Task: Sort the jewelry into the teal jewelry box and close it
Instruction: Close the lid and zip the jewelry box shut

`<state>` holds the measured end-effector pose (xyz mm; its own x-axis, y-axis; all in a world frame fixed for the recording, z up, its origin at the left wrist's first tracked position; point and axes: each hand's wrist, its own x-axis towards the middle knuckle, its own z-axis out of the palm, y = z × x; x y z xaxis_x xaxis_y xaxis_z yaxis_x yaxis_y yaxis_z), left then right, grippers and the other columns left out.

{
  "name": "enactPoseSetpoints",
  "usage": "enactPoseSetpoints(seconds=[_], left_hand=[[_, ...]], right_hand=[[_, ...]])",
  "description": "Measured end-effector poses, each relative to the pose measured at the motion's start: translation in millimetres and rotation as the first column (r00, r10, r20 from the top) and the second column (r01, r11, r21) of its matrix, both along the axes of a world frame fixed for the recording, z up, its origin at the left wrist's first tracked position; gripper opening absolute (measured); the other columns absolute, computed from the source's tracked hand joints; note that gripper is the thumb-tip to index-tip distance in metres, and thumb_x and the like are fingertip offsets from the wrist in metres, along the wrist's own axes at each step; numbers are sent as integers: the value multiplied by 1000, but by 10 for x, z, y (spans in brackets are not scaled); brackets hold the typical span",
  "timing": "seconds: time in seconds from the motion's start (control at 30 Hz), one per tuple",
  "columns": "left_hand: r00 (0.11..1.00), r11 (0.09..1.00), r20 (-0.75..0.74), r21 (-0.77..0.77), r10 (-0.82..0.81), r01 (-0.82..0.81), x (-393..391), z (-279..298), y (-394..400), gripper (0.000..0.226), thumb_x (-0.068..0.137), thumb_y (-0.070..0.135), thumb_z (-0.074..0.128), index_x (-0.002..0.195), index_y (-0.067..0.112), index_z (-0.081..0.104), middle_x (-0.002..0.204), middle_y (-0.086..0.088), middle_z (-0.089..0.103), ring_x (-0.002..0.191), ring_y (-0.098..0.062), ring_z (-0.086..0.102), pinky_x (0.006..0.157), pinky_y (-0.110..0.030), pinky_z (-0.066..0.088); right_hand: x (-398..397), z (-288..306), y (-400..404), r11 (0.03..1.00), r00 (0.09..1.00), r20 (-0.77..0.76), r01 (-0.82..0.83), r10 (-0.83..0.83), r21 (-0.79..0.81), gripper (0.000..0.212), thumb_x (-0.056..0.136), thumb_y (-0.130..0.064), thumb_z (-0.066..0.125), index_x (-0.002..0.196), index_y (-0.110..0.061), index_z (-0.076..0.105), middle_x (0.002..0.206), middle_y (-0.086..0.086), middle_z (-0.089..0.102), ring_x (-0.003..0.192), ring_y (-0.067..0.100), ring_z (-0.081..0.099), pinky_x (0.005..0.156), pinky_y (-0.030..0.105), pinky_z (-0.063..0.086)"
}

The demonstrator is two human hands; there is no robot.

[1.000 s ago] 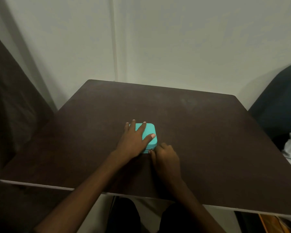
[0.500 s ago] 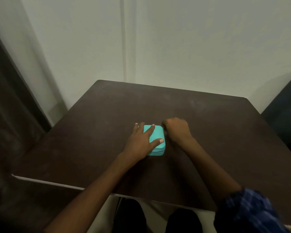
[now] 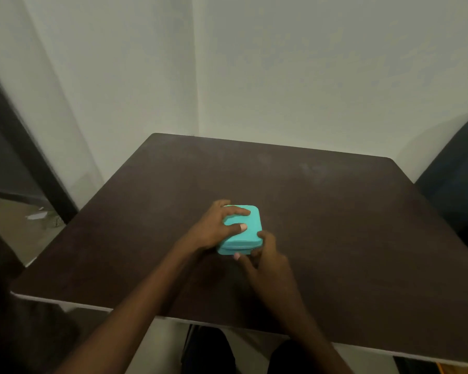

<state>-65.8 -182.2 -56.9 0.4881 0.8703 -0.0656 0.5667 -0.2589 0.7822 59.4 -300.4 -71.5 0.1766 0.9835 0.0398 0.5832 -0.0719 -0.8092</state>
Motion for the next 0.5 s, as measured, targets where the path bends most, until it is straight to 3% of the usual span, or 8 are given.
enactPoseSetpoints(seconds=[0.1,0.23,0.37,0.5], left_hand=[[986,981,3,101,167,-166,53,-40,-58,35,85,33,64,120,28,60,135,-2,38,124,-18,40,100,-27,31],[931,909,-91,266,355,-320,17,-99,-127,38,93,41,49,129,31,53,131,-6,39,120,-21,41,100,-34,38],[939,922,-119,266,322,-283,-128,-164,-119,47,97,40,41,142,27,37,140,-9,31,128,-22,32,106,-36,36],[925,936,-311,334,221,-111,-144,-172,47,58,97,35,42,149,25,18,157,-12,7,139,-30,18,113,-38,21]], right_hand=[[-140,-71,2,997,997,0,-77,77,-21,82,85,-46,61,147,-19,13,138,-1,47,117,9,49,89,17,43],[-165,-73,222,997,990,121,-69,66,20,84,88,-40,60,149,-11,11,142,8,41,124,17,45,95,22,39],[-33,-24,587,994,956,274,-109,103,7,65,95,-29,52,148,-11,19,140,11,46,122,22,48,97,25,40],[85,-41,925,990,933,334,-140,134,-5,49,98,-17,43,145,-20,30,136,10,52,116,23,53,98,32,44]])
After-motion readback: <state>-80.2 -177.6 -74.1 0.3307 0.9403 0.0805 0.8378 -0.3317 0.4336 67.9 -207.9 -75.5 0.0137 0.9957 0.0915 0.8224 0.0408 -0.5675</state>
